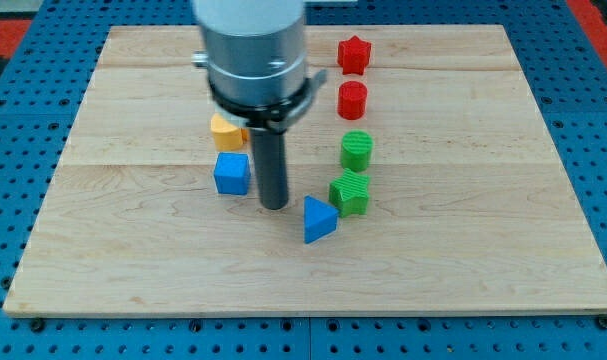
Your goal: Push the yellow hexagon slightly up
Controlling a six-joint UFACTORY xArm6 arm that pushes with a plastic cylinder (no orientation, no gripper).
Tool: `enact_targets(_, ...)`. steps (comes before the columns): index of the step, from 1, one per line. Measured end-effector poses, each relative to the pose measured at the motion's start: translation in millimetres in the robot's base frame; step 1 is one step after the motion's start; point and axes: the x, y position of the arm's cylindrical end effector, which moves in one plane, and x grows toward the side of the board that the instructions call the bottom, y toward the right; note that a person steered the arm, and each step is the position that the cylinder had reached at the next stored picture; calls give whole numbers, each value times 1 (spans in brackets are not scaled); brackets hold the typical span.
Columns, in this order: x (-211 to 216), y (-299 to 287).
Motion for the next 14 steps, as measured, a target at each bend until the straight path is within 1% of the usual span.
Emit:
enact_targets(1, -44, -2)
enact_targets(2, -74, -7)
enact_targets(3, -90, -25)
enact_targets(5, -144, -56)
enact_targets(6, -156, -62)
enact_targets(7, -138, -72)
enact_targets(8, -157, -96)
enact_targets(9, -168, -65)
enact_targets(10, -195, -48)
enact_targets(11, -171, -34)
enact_targets(12, -143, -43)
enact_targets(13, -163, -88)
enact_targets(14, -183, -98)
